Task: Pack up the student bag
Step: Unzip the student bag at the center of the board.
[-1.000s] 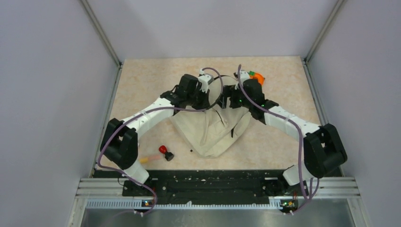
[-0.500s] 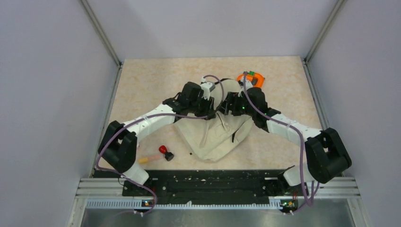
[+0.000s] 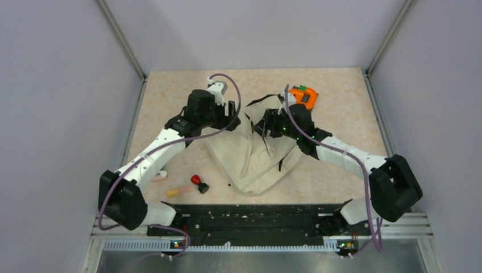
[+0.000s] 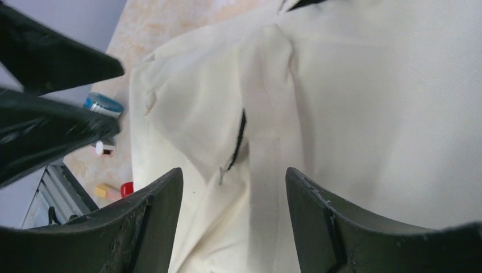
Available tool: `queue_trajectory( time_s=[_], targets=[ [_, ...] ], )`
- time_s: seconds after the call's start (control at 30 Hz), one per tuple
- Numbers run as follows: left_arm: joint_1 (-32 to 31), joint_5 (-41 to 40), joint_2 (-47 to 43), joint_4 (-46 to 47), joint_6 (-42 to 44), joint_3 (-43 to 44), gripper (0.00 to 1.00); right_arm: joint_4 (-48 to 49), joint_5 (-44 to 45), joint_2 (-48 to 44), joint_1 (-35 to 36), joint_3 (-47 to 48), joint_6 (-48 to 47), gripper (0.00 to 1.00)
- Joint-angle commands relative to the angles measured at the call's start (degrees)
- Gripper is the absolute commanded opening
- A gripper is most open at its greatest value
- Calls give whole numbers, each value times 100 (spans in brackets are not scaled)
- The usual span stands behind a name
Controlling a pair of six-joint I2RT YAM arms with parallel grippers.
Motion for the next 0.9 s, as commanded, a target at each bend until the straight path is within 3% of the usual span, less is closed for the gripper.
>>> queue_trajectory(
  time_s=[0.0,0.2,0.5,0.87],
  targets=[
    [503,86,318,268,99,246,77,-165,634,-16,387,544,-341,65],
    [819,622,937,534,343,621,77,-477,959,48,638,810,-471,66],
    [850,1362,1617,897,692,910,77,-643,1221,367,1059,838,-44,59],
    [877,1514,2175,1051,808,1085,69,-490,2264,883,1204,1200,-12,52]
  ],
)
